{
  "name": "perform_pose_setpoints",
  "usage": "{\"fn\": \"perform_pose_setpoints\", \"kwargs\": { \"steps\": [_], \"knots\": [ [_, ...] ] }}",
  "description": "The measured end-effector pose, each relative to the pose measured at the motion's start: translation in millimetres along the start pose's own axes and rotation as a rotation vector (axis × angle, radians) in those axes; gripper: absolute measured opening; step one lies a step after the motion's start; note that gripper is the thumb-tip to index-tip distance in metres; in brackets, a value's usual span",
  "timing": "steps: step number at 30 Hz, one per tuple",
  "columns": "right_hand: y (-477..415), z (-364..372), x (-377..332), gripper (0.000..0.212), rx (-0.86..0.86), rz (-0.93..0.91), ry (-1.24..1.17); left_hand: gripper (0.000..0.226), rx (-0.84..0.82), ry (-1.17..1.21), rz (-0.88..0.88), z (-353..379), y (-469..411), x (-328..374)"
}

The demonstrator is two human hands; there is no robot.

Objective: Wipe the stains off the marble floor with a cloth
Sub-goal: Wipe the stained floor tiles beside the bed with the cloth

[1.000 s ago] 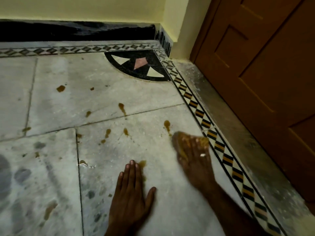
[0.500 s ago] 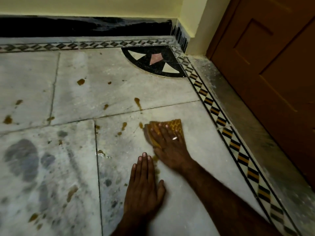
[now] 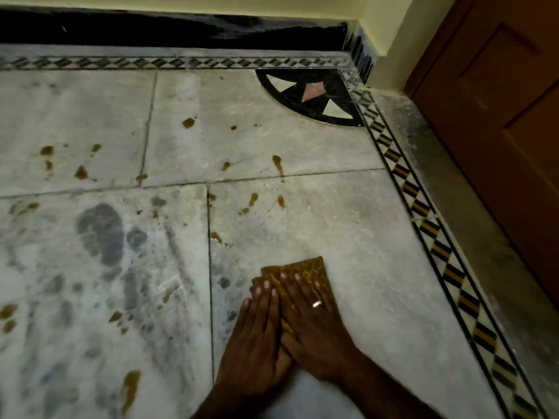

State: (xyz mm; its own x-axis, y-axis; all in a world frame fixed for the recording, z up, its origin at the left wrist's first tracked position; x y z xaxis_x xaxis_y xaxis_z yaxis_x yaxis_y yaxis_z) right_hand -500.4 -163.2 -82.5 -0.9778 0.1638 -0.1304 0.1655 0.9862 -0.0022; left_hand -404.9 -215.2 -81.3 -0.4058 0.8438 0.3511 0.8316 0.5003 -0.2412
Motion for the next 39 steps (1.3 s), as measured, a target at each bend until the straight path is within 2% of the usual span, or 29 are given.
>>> {"fn": "perform_pose_setpoints", "kwargs": {
  "steps": [3, 5, 7, 10, 12, 15, 18, 23, 25, 28, 30, 33, 37, 39],
  "knots": [
    [34, -1, -6, 0.090, -0.011, -0.041, 0.019, 0.074, -0.050, 0.010, 0.013, -7, 24, 12],
    [45, -6, 3, 0.076, 0.021, -0.052, 0.067, 0.076, -0.083, 0.000, -0.009, -10, 36, 12],
    [41, -8, 26, 0.064, 0.022, 0.019, 0.092, 0.078, -0.112, -0.011, -0.046, -13, 45, 6],
    [6, -4, 54, 0.067, -0.021, 0.160, 0.100, 0.081, -0.125, -0.034, -0.109, -15, 54, -7],
    [-21, -2, 47, 0.073, -0.047, 0.199, 0.067, 0.077, -0.106, -0.040, -0.187, -18, 59, -17],
    [-38, 0, -1, 0.076, -0.029, 0.073, 0.050, 0.074, -0.090, -0.060, -0.281, -22, 63, -32],
    [-13, 7, -59, 0.079, 0.004, -0.087, 0.017, 0.069, -0.054, -0.075, -0.316, -28, 70, -44],
    [37, 11, -81, 0.081, -0.029, -0.294, 0.049, 0.070, -0.098, -0.114, -0.230, -39, 97, -52],
    [34, 7, -61, 0.080, -0.038, -0.287, 0.049, 0.072, -0.128, -0.124, -0.261, -45, 110, -58],
    [-15, 3, -26, 0.072, -0.023, -0.101, -0.004, 0.072, -0.151, -0.130, -0.318, -48, 123, -65],
    [-56, 6, -30, 0.073, -0.067, -0.054, -0.004, 0.070, -0.133, -0.125, -0.346, -48, 126, -67],
    [-82, 13, -67, 0.075, -0.081, -0.122, 0.018, 0.069, -0.095, -0.120, -0.396, -46, 124, -67],
    [-23, 17, -114, 0.077, -0.067, -0.312, 0.016, 0.069, -0.071, -0.095, -0.461, -47, 126, -72],
    [4, 18, -107, 0.080, -0.075, -0.353, 0.044, 0.069, -0.091, -0.093, -0.452, -47, 126, -73]
  ]
}}
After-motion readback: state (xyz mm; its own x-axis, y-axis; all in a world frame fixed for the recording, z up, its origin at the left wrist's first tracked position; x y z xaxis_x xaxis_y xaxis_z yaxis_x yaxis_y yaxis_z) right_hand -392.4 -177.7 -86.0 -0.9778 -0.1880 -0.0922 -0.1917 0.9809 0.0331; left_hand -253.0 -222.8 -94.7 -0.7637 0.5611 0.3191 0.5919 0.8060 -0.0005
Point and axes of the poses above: each hand's wrist, its own y-axis away from the middle knuckle, its own z-axis out of the palm, x = y × z, the point moved 8 cm from there along -y, towards the middle knuckle, and after that the axes turned 6 degrees about -z, right-handed, at the moved point
